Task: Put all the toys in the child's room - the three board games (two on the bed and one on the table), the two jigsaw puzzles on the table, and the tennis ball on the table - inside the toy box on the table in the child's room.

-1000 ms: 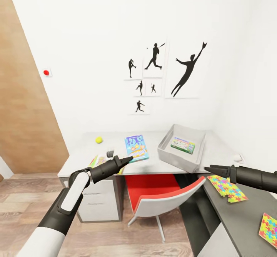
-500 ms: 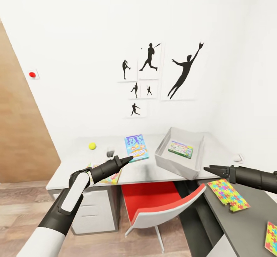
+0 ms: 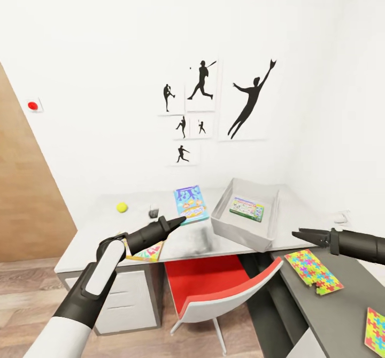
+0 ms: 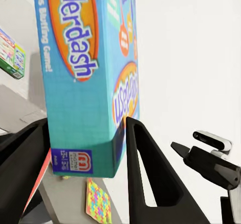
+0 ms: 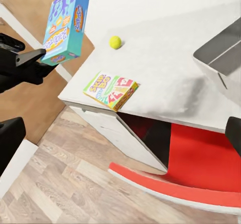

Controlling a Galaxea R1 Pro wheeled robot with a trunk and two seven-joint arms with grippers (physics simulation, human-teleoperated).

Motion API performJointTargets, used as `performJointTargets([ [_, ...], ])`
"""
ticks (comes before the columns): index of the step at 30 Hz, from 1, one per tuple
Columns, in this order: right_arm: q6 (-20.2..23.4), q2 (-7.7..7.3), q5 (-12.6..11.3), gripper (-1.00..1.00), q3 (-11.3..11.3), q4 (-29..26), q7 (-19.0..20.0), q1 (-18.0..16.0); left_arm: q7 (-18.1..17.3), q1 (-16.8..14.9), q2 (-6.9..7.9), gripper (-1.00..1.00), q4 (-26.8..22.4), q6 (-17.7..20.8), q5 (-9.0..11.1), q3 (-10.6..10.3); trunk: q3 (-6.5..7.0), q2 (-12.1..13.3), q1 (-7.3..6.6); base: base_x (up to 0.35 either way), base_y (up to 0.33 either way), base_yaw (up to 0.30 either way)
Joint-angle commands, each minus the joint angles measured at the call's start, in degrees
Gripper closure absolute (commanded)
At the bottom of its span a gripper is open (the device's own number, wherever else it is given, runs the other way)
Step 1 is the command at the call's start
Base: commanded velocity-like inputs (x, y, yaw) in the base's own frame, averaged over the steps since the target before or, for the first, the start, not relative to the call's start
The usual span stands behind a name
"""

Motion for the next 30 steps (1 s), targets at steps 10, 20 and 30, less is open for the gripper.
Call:
performJointTargets([
  [10, 0.2, -3.54, -14.2, -1.0, 1.3, 0.1, 0.0, 0.2, -5.7, -0.4, -0.1, 1.0, -0.5, 0.1, -1.3, -5.6, -0.14, -0.1, 0.04, 0.003, 0.001, -0.005],
  [20, 0.2, 0.28, -15.6, -1.0, 3.2, 0.5, -0.2, -0.5, -6.7, -1.7, -1.31, 1.0, -0.5, 0.0, -7.4, -13.1, -0.14, -0.1, 0.04, 0.0, 0.0, 0.0],
  [30, 0.2, 1.77, -15.7, -1.0, 5.2, 0.7, -0.3, -1.2, -6.8, -2.3, -2.92, 1.0, -0.4, -0.1, -12.4, -18.3, -0.14, -0.1, 0.04, 0.0, 0.0, 0.0],
])
